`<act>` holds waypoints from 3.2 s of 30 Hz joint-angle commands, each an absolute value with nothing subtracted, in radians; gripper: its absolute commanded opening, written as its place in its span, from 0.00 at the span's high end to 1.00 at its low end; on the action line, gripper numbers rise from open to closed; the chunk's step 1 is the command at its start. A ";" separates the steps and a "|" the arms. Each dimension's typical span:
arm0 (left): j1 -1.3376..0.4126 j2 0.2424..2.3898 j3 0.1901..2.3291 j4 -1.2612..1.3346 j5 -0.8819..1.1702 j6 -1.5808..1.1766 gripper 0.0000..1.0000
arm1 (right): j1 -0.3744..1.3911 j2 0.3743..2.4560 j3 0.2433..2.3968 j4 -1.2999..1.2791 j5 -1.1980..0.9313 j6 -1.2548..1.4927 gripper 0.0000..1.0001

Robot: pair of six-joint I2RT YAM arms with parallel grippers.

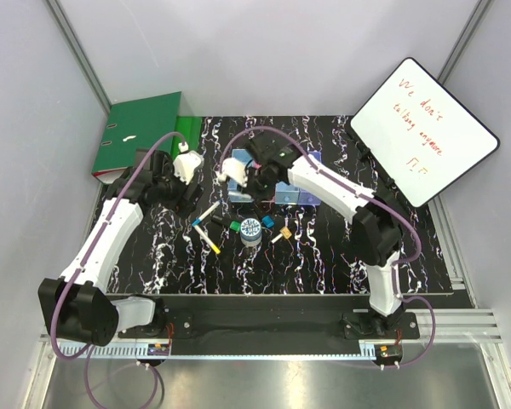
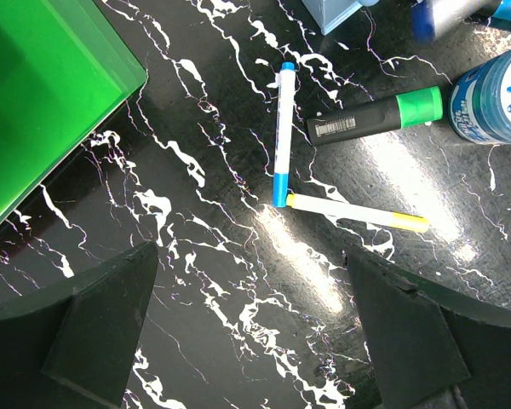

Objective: Sort the stationery into containers
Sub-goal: Pick up the pen from the center of the board, then place the pen in the storage box, then pick up the stationery from the center of the board.

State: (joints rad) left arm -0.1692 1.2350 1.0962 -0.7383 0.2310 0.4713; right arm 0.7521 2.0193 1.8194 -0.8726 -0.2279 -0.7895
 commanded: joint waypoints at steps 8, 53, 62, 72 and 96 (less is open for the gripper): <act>-0.173 1.207 1.091 -0.704 0.247 0.477 0.01 | 0.522 1.970 1.865 -0.700 -0.055 -0.307 1.00; -0.186 1.296 1.157 -0.721 0.235 0.485 0.01 | 0.347 1.954 1.605 -0.646 -0.104 -0.008 0.58; -0.189 1.287 1.172 -0.729 0.230 0.488 0.01 | 0.347 1.904 1.673 -0.664 -0.094 -0.162 0.56; -0.193 1.226 1.161 -0.745 0.219 0.494 0.01 | 0.357 1.743 1.697 -0.842 -0.175 -0.765 0.55; -0.212 1.169 1.137 -0.765 0.189 0.479 0.01 | 0.551 1.598 1.221 -0.542 -0.192 -0.166 0.51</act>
State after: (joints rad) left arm -0.2043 1.1667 1.1313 -0.7769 0.2108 0.4820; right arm 0.5369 1.5745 1.2259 -0.6907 -0.2447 -0.3099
